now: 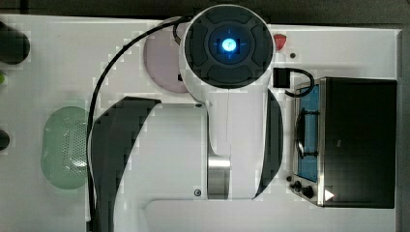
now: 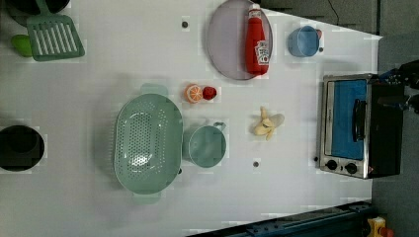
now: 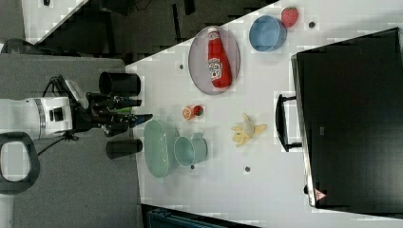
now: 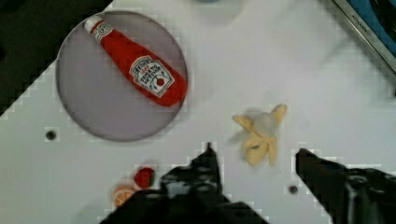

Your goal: Pick banana from table and place on oven.

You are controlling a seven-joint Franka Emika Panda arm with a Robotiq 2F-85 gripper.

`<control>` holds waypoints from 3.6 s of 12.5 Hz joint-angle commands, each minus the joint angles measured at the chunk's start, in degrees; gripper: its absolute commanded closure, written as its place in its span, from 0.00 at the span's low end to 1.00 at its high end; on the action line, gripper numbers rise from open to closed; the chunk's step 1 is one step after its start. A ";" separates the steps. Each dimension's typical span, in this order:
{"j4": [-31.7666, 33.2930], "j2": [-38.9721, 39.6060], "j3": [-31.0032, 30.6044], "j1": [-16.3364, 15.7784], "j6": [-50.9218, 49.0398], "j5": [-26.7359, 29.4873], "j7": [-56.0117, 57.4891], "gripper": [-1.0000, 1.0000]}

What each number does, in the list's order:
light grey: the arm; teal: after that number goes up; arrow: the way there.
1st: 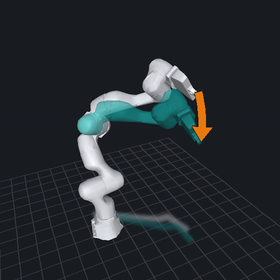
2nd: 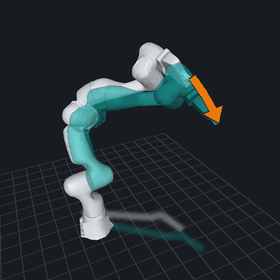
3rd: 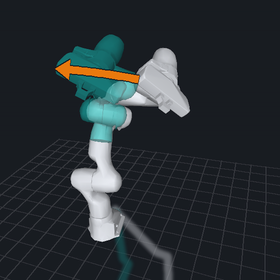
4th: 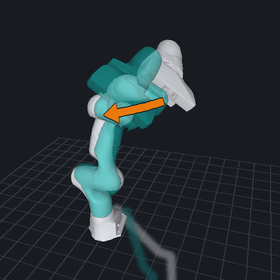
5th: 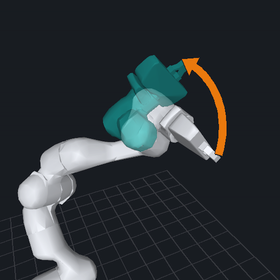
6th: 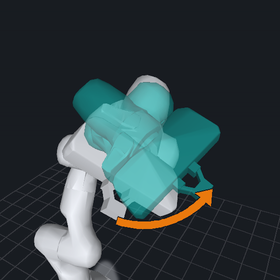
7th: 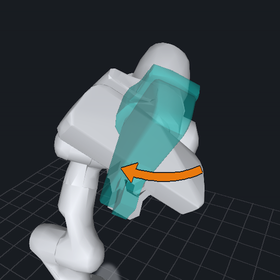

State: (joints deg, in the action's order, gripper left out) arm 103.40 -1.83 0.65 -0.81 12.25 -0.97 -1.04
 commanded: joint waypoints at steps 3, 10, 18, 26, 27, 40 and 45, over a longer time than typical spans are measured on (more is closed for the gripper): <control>15.75 -22.86 1.35 1.40 -6.82 1.33 -8.18 0.00; 24.11 -17.94 1.34 1.39 4.09 1.33 -8.18 0.00; 36.29 1.68 1.52 1.51 35.46 1.34 -8.18 0.00; 37.41 20.37 1.37 1.47 53.90 1.47 -8.27 0.04; 37.62 20.85 1.28 1.47 54.75 1.48 -8.27 0.16; 34.40 3.13 0.27 1.37 41.71 1.50 -8.20 0.78; 18.65 -6.72 1.14 1.60 10.98 1.49 -8.19 0.78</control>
State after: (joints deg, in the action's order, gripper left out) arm 122.76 -8.08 1.81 -0.63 25.82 0.33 -7.59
